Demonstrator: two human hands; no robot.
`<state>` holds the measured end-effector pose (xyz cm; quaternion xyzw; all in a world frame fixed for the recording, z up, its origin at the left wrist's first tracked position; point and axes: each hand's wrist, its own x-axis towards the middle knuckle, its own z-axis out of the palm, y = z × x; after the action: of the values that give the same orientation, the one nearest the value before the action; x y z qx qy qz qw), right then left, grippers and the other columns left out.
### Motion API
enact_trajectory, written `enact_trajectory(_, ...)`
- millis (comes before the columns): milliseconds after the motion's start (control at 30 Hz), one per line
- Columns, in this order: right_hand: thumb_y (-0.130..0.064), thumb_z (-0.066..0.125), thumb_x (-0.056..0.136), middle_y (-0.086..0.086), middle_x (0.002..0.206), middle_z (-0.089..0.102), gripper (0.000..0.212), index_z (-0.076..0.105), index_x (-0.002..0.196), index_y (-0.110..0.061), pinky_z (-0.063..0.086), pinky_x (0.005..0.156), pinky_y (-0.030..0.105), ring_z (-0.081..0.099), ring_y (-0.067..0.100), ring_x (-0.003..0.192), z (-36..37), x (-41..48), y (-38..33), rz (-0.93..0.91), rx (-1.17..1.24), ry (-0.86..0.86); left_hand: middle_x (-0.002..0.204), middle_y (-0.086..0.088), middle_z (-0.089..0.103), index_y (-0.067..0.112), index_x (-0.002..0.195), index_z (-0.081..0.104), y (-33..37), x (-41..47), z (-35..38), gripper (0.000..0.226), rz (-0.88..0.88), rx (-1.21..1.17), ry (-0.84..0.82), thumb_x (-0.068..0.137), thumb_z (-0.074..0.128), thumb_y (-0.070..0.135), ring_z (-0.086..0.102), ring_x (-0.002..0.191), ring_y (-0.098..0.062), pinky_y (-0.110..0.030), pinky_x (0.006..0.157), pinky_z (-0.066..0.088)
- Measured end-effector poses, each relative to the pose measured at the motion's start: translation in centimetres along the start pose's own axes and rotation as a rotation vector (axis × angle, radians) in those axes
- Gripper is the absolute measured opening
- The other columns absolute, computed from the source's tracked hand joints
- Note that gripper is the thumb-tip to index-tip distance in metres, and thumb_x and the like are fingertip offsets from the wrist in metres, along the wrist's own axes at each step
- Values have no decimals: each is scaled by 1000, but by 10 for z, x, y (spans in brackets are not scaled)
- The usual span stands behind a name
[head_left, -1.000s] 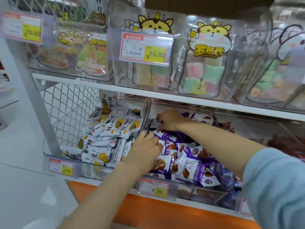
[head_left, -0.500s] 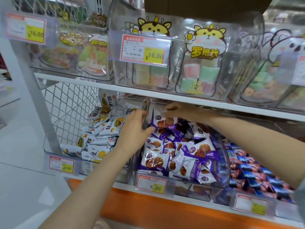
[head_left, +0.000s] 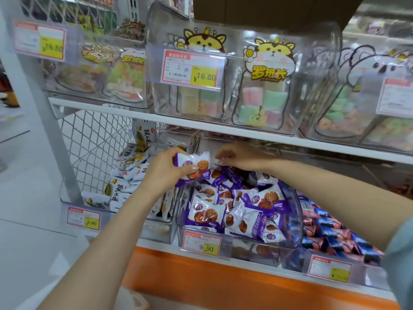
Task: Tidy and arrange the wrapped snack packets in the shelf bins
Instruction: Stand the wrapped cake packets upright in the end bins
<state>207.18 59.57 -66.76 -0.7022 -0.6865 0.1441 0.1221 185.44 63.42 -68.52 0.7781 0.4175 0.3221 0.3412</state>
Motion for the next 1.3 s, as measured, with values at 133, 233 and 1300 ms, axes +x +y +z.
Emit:
enact_trajectory(133, -25, 53, 96, 2, 142, 45, 41, 46, 136, -23, 35, 96, 28, 44, 22, 126, 30, 26, 8, -9, -261, -149, 92, -6, 64, 10, 106, 61, -10, 2, -8, 32, -58, -79, 106, 78, 74, 20, 60, 82, -21, -34, 74, 50)
enact_trajectory(233, -17, 59, 92, 6, 145, 44, 54, 39, 142, -23, 38, 101, 32, 43, 26, 129, 38, 39, 15, 33, -397, -170, 96, -9, 65, 10, 106, 60, -13, 3, -10, 30, -76, -109, 126, 80, 73, 19, 63, 88, -27, -43, 79, 52)
enact_trajectory(1300, -22, 87, 60, 0, 58, 51, 56, 52, 104, -32, 34, 49, 15, 43, 4, 47, 16, -134, 40, 230, 347, 239, 122, -2, 57, 23, 113, 59, 36, 105, 72, 32, 287, 814, -359, 82, 67, 26, 54, 108, -22, -30, 84, 42)
